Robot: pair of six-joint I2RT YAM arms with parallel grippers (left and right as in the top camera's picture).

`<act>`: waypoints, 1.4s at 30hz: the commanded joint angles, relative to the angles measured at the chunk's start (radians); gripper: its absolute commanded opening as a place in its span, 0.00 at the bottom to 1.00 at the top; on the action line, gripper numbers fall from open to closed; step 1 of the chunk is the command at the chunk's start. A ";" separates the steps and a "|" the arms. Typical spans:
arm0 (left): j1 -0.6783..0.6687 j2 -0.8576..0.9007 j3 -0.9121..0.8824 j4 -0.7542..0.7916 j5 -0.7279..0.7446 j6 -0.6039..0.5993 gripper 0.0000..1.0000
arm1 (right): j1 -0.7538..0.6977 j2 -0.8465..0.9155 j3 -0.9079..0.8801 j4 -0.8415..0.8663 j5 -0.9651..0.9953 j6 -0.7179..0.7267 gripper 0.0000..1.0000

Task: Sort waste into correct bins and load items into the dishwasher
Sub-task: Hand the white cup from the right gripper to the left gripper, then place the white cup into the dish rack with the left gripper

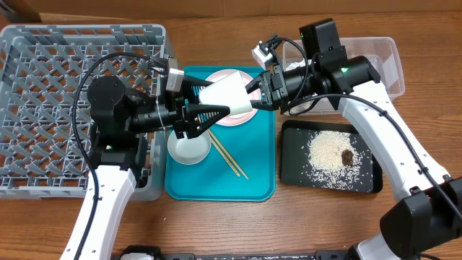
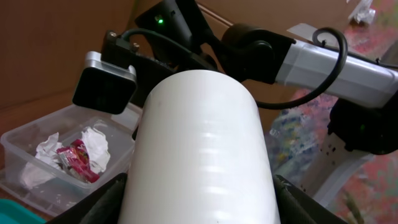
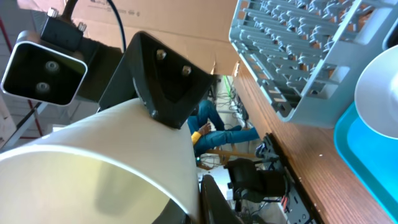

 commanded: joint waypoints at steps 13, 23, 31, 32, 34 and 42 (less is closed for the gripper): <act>0.082 0.007 0.017 -0.209 -0.119 0.117 0.39 | -0.024 -0.006 0.005 -0.055 0.374 0.002 0.27; 0.269 -0.022 0.023 -0.629 -0.442 0.325 0.25 | -0.143 -0.024 0.010 -0.198 0.732 -0.034 0.28; 0.485 -0.089 0.108 -0.961 -0.796 0.313 0.06 | -0.244 -0.078 0.072 -0.367 0.970 -0.116 0.28; 0.505 -0.091 0.118 -0.995 -0.846 0.306 0.06 | -0.252 -0.082 0.077 -0.386 0.996 -0.116 0.28; 0.546 -0.092 0.129 -1.062 -0.972 0.284 0.06 | -0.274 -0.087 0.084 -0.431 1.056 -0.116 0.28; 0.589 -0.056 0.128 -1.173 -1.197 0.206 0.07 | -0.317 -0.087 0.084 -0.502 1.074 -0.142 0.28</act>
